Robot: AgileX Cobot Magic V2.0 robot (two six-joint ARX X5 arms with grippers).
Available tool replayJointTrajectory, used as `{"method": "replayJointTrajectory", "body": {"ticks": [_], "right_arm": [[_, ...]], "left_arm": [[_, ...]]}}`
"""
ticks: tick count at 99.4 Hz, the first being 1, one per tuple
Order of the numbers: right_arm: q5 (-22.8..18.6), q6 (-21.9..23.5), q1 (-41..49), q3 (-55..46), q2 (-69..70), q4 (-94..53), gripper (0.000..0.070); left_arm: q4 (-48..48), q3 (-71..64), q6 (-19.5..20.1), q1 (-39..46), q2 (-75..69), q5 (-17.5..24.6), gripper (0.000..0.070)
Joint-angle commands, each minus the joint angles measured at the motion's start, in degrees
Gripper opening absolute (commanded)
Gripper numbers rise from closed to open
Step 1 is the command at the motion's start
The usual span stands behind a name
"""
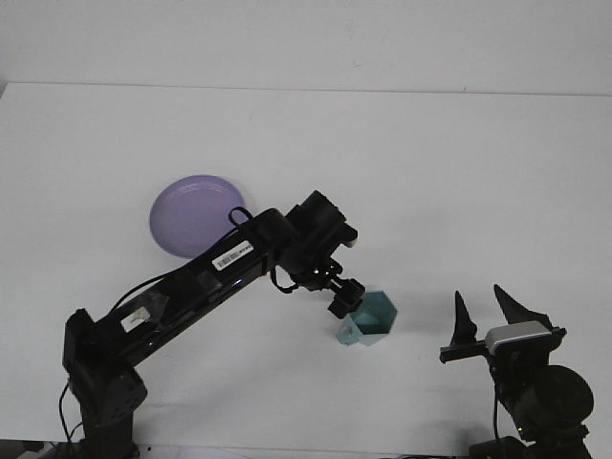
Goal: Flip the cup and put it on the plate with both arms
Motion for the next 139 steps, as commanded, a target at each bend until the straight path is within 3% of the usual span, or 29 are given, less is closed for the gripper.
{"method": "replayJointTrajectory", "body": {"ticks": [1,50,53,58,69,99,120,139], "right_arm": [[0.24,0.37,0.00,0.33,0.07,0.48,0.0411],[0.24,0.39,0.00,0.33,0.07,0.35,0.0411],[0.24,0.39,0.00,0.33,0.07,0.35,0.0411],[0.24,0.39,0.00,0.33,0.07,0.33,0.0411],[0.24,0.37,0.00,0.33,0.07,0.31,0.0411],[0.24,0.37,0.00,0.33,0.07,0.09,0.0411],[0.26,0.37,0.00,0.33,0.07,0.11,0.0411],[0.24,0.57,0.00,0.33,0.07,0.09,0.0411]], "left_arm": [[-0.13,1.95,0.70,-1.11,2.60,0.55,0.0474],[4.13,2.51,-0.31,-3.63,11.43,0.79,0.0448],[4.28,2.51,-0.31,-3.74,11.61,0.79,0.0424],[4.52,2.51,-0.31,-3.85,11.65,0.81,0.0325],[5.35,2.51,0.31,-4.28,11.65,0.81,0.0000],[3.50,2.99,0.07,-3.26,10.91,0.66,0.0013],[-5.62,8.00,3.32,1.05,9.31,-4.94,0.0013],[-10.19,10.34,5.03,8.44,4.57,-7.37,0.0013]]}}
